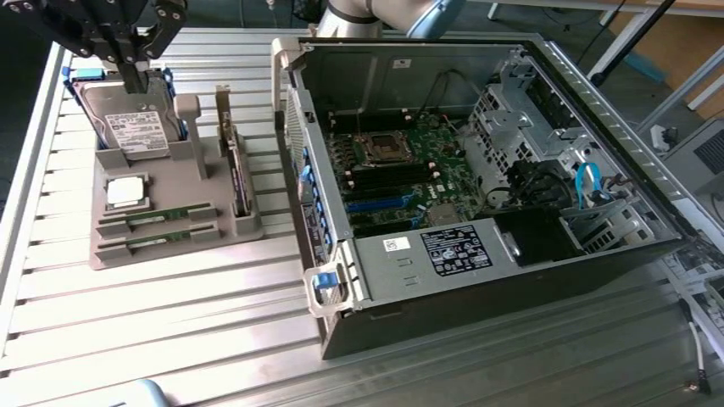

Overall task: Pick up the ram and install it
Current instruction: 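Reach for the ram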

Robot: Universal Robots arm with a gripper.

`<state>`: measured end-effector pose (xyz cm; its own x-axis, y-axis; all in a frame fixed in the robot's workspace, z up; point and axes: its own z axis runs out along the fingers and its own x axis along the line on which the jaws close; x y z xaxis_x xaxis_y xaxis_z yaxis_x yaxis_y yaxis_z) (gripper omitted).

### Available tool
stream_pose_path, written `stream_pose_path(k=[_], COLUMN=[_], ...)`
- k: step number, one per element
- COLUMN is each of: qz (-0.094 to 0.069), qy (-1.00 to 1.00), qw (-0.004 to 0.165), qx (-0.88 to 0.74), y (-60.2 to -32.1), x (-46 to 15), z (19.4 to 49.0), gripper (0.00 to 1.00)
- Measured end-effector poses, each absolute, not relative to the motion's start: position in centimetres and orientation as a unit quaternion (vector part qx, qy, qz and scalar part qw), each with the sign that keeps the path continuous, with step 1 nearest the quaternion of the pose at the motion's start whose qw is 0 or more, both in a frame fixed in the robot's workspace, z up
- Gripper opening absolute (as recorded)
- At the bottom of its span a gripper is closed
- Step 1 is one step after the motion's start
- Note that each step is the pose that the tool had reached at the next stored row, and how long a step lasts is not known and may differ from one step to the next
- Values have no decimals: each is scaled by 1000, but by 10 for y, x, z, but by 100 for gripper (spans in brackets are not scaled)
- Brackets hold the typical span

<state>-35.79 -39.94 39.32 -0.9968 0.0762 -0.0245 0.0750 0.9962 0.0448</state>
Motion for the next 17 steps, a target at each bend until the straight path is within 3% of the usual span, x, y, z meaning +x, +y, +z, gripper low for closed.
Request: stream_pose_path(k=[17], qz=[22], qy=[999], qw=[13], qx=[38], y=[-406], x=[-364], z=[393], gripper=[11])
